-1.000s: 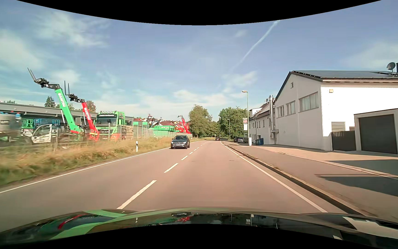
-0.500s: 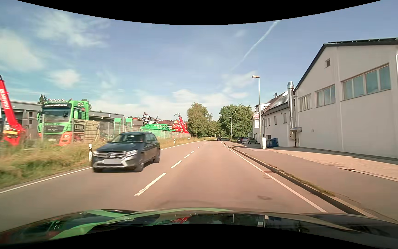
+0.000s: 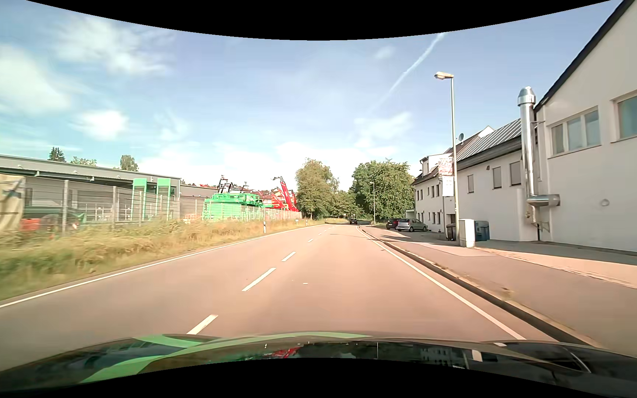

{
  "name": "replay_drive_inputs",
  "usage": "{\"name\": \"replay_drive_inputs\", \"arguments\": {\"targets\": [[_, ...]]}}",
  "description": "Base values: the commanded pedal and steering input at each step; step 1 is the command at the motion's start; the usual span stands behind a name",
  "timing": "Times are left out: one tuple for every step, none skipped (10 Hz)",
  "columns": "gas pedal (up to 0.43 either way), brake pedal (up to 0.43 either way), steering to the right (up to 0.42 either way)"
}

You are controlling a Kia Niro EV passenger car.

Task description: Follow the waypoints while adhering to traffic rules and regulations

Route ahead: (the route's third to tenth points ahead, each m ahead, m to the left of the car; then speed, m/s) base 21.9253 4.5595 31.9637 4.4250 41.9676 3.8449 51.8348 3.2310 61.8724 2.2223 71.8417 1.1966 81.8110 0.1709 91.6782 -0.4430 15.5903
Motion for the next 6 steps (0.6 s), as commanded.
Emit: {"name": "replay_drive_inputs", "arguments": {"targets": [[0.189,0.0,-0.001],[0.189,0.0,-0.001],[0.197,0.0,-0.001],[0.197,0.0,-0.001],[0.197,0.0,0.0],[0.197,0.0,0.0]]}}
